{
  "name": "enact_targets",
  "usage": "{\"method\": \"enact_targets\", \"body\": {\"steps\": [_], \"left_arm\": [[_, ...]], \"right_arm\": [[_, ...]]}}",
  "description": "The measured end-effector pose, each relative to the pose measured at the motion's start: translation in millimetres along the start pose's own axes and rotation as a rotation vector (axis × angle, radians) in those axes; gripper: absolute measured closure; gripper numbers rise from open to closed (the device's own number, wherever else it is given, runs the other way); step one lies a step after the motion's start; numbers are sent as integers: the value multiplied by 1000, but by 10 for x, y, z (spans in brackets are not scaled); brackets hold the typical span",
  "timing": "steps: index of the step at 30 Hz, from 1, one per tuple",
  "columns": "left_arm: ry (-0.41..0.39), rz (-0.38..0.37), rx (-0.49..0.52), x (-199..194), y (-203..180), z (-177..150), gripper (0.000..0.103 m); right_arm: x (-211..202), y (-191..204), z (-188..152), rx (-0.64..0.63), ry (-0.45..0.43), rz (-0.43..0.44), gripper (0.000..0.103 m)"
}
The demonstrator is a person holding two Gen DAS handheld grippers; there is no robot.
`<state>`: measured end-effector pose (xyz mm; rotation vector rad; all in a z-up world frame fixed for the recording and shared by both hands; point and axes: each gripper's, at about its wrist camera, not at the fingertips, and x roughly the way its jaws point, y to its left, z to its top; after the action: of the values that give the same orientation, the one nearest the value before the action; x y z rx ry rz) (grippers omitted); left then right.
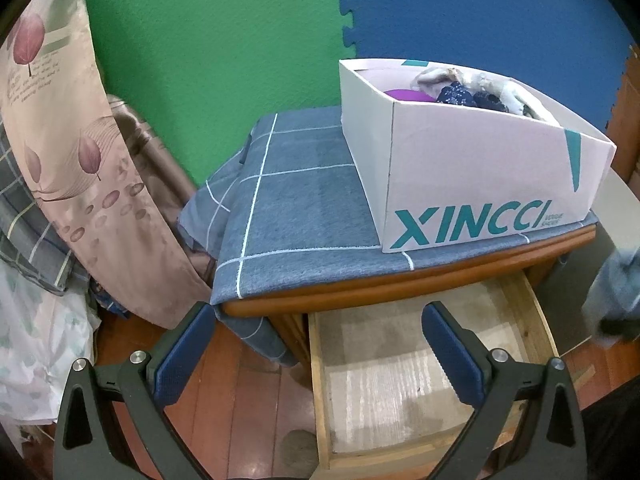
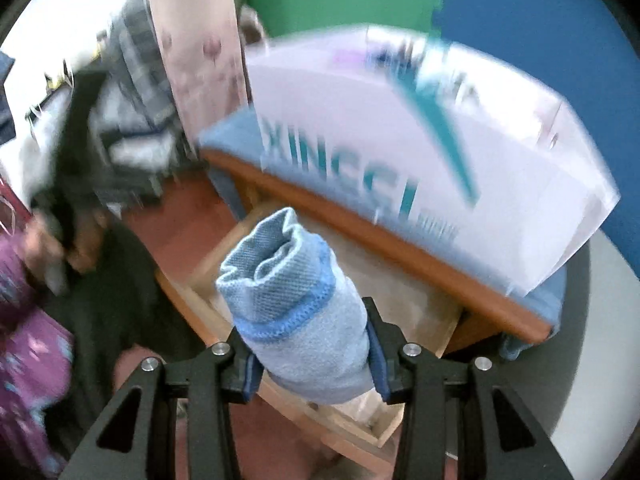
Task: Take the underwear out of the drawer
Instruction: 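Lift the light blue sock with the right tool out of the drawer, then lower the light blue sock into the shoebox with the right tool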
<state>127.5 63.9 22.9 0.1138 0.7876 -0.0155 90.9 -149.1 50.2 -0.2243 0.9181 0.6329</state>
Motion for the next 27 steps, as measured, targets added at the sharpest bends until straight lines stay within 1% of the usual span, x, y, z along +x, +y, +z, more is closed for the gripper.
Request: {"method": "enact_targets", "body": {"steps": [1, 6, 9, 11, 14, 17, 18, 20, 22, 27], "left_arm": [[-1, -3, -1, -4, 1, -1, 0], [-4, -9, -1, -18, 3, 6, 0], [-9, -15, -4, -27, 7, 9, 0], [-7, -19, -4, -26, 5, 9, 0], [-8, -24, -6, -26, 7, 12, 0], [-11, -36, -11, -32, 19, 17, 0], [-12, -38, -12, -38, 25, 15, 0], [-17, -42, -12, -46, 33, 15, 0], [-19, -49, -15, -59, 49, 13, 0], [-16, -62, -27, -62, 73, 19, 0]], "right_arm": [[-131, -17, 101, 12, -32, 13, 60], [-510, -123, 574, 39, -133, 39, 60], [-578, -238, 922, 54, -168, 25, 60], [-506, -329, 1119, 66, -170, 3, 60], [-301, -525, 1392, 105, -149, -53, 60], [27, -719, 1539, 157, -98, -78, 60], [137, -773, 1571, 167, -74, -101, 60], [348, -888, 1598, 199, -29, -120, 60], [457, -954, 1572, 218, -14, -125, 60], [643, -939, 1594, 198, 25, -143, 60]]}}
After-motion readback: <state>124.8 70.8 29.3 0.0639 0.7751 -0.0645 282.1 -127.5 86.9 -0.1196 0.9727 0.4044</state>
